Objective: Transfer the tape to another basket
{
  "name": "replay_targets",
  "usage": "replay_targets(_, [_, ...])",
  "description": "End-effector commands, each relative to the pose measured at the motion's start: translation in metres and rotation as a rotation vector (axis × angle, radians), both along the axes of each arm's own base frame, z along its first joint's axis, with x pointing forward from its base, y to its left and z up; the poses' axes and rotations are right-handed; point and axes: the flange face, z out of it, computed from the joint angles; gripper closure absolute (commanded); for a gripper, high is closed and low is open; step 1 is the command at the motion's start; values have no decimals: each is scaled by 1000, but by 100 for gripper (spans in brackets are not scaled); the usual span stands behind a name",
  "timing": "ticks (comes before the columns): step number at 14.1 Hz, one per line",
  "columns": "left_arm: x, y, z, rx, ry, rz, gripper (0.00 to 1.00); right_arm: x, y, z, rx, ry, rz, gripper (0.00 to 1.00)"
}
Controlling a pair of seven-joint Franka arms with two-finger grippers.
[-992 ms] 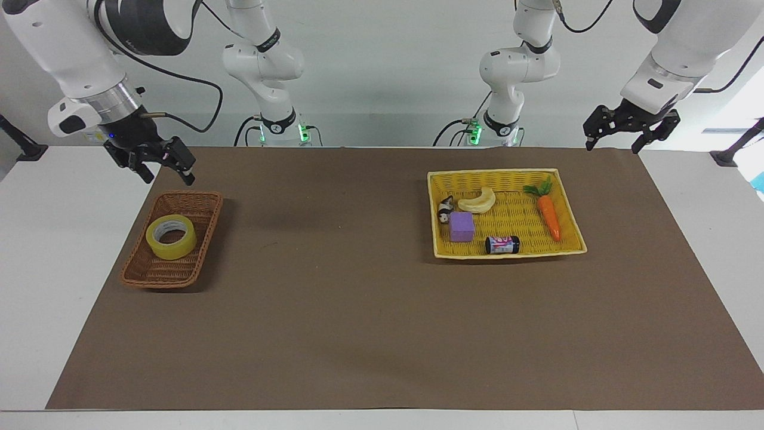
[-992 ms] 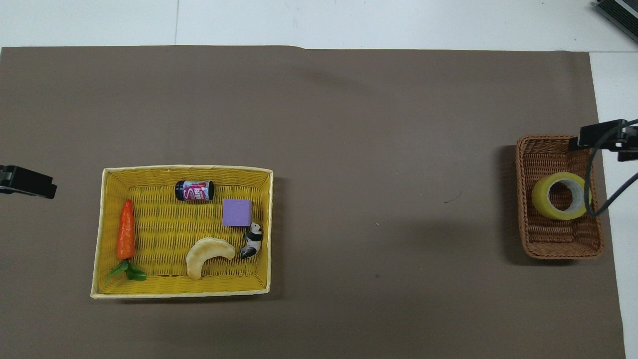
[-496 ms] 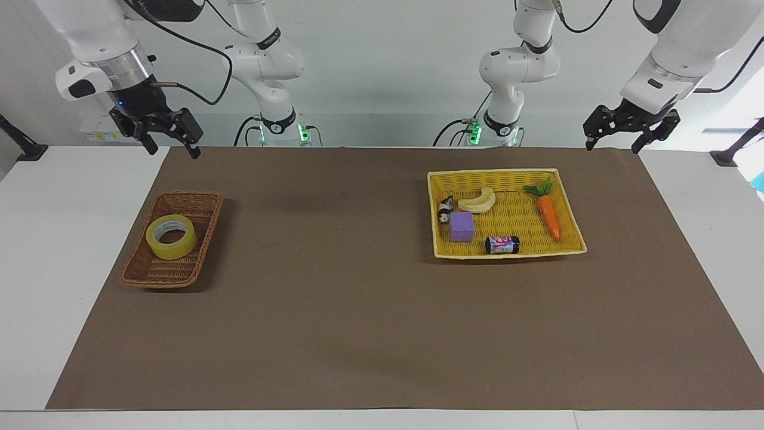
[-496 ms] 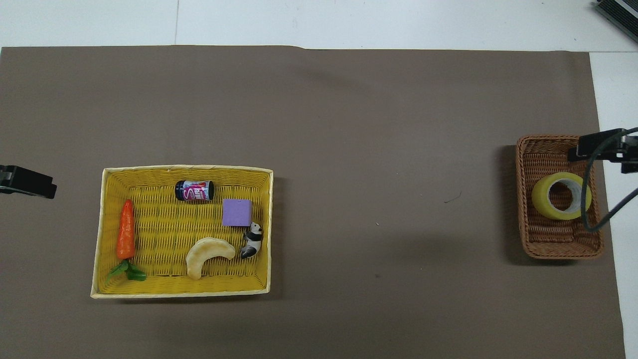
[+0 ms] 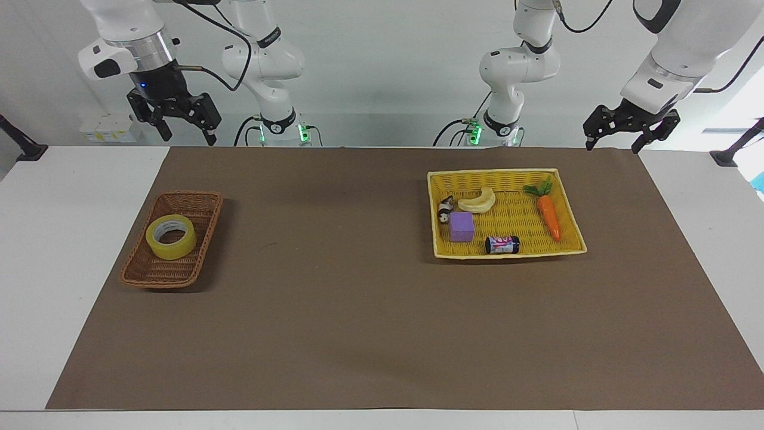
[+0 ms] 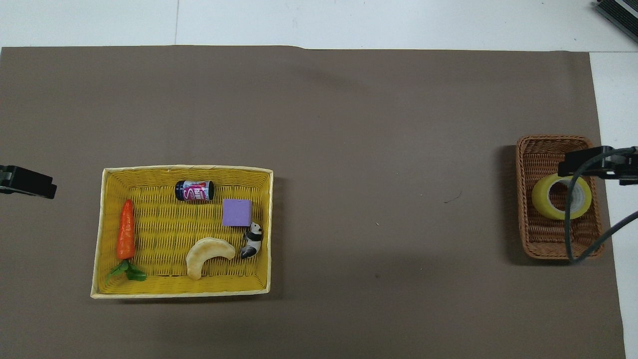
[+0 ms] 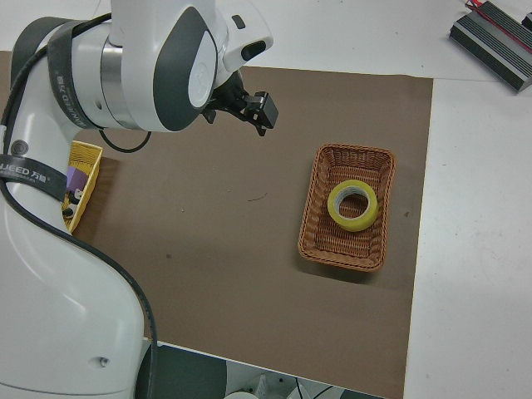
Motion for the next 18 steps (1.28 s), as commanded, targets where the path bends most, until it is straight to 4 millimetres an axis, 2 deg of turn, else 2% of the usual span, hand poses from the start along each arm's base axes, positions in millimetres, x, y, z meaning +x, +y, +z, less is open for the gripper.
replay_targets(1, [-7,4,2,12,-5,-3,0,1,-7,-2,-14,4,-18,0])
replay_targets(5, [-7,4,2,12,-5,-3,0,-5,-13,-8,-33,20,34,0])
replay_targets(8, [-7,4,2,12,-5,-3,0,-14,-17,6,-35,59,28,0])
replay_targets(11, [-7,4,2,12,-5,-3,0,-22,-11,1,-31,69,41,0])
replay_targets(18, [-7,4,2,12,-5,-3,0,-23,-13,-2,-38,77,107,0])
